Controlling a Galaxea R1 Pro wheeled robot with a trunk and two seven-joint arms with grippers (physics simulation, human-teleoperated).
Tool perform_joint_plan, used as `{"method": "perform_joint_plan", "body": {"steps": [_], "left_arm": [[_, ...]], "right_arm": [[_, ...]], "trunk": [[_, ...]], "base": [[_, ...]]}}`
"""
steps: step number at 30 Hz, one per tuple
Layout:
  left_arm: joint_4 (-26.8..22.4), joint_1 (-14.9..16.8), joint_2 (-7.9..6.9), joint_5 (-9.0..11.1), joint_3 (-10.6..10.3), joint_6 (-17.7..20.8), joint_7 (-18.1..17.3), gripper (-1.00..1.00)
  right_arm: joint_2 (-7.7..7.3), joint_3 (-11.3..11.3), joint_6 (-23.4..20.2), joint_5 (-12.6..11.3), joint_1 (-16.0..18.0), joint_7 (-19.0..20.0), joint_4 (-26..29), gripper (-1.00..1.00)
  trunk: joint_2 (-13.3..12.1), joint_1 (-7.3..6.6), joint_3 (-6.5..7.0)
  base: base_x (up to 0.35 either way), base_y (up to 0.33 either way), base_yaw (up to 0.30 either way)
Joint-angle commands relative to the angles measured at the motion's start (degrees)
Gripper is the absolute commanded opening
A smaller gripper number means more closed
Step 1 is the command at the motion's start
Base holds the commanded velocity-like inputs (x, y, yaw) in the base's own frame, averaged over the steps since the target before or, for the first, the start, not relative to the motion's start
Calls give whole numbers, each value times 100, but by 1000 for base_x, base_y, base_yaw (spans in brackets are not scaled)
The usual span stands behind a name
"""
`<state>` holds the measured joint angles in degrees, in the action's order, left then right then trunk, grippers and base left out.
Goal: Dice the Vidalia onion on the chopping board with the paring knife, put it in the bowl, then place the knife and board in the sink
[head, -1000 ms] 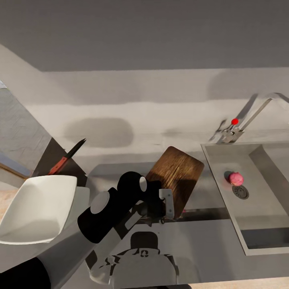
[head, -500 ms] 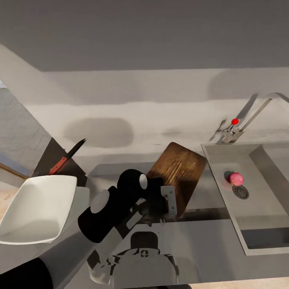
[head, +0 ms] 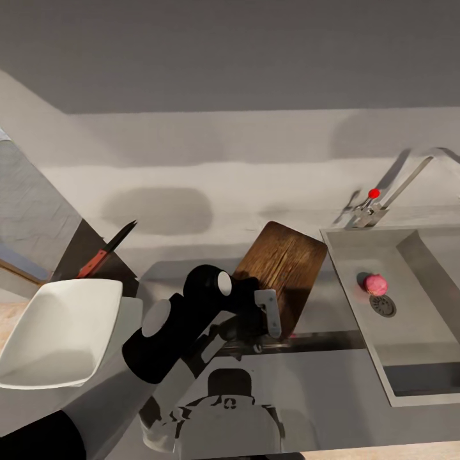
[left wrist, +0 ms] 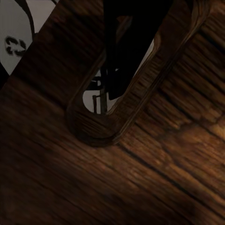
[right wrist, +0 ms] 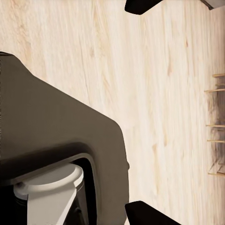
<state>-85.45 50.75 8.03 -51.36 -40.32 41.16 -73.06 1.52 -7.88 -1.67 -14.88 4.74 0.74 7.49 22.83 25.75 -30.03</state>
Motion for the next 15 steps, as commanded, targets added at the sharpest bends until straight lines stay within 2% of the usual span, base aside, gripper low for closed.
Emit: {"method": "perform_joint_plan", "body": {"steps": [1, 7, 15], "left_arm": [[-8, 5, 4, -47, 5, 50, -42, -100], [-102, 5, 5, -49, 172, 57, -42, -100], [-147, 5, 5, -43, 260, 64, -44, -100]], "right_arm": [[-4, -47, -17, -59, 1, 4, 11, 100], [-3, -47, -17, -59, 0, 3, 9, 100], [-16, -47, -17, -59, 0, 35, 9, 100]], "trunk": [[9, 3, -7], [9, 3, -7], [9, 3, -7]], "base": [[0, 0, 0], [0, 0, 0], [0, 0, 0]]}}
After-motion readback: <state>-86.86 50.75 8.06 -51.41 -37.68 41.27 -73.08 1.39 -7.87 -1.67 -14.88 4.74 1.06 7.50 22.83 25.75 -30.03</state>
